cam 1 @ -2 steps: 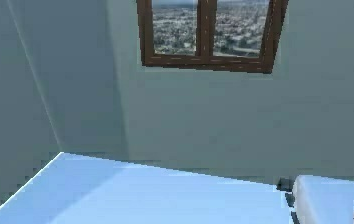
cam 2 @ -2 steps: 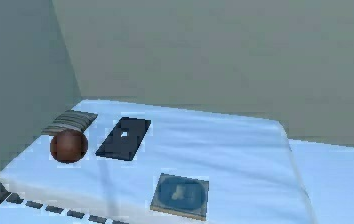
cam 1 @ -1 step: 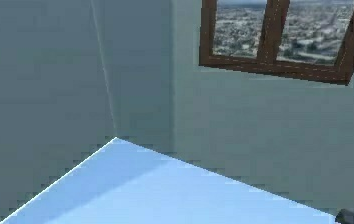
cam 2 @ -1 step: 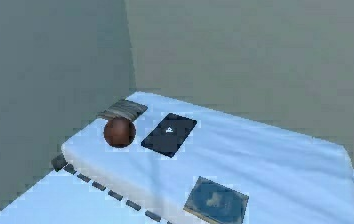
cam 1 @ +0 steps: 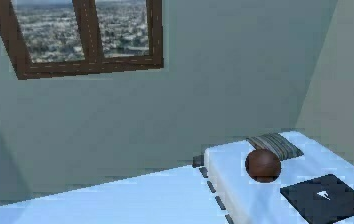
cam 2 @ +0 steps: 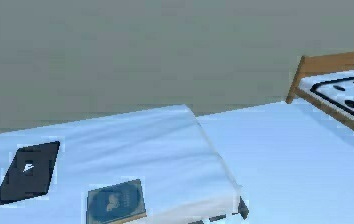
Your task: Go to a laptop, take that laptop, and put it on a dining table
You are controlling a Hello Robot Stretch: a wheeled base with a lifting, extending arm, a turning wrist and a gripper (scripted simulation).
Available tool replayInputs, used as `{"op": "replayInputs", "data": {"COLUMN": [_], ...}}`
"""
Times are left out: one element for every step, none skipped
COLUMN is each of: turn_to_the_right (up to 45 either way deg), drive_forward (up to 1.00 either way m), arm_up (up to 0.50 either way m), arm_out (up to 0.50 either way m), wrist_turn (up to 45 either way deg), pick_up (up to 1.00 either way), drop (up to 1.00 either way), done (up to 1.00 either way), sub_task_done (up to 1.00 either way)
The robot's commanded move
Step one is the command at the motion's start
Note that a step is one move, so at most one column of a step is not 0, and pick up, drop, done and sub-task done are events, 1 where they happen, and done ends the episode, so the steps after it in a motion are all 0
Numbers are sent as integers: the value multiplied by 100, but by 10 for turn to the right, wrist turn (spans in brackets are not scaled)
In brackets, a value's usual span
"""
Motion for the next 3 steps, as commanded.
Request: {"op": "replayInputs", "data": {"turn_to_the_right": [90,0,-240], "drive_forward": [0,65,0], "arm_up": [0,0,0], "arm_out": [0,0,0], "wrist_turn": [0,0,0], "pick_up": [0,0,0], "drop": [0,0,0], "done": [0,0,0], "sub_task_done": [0,0,0]}}
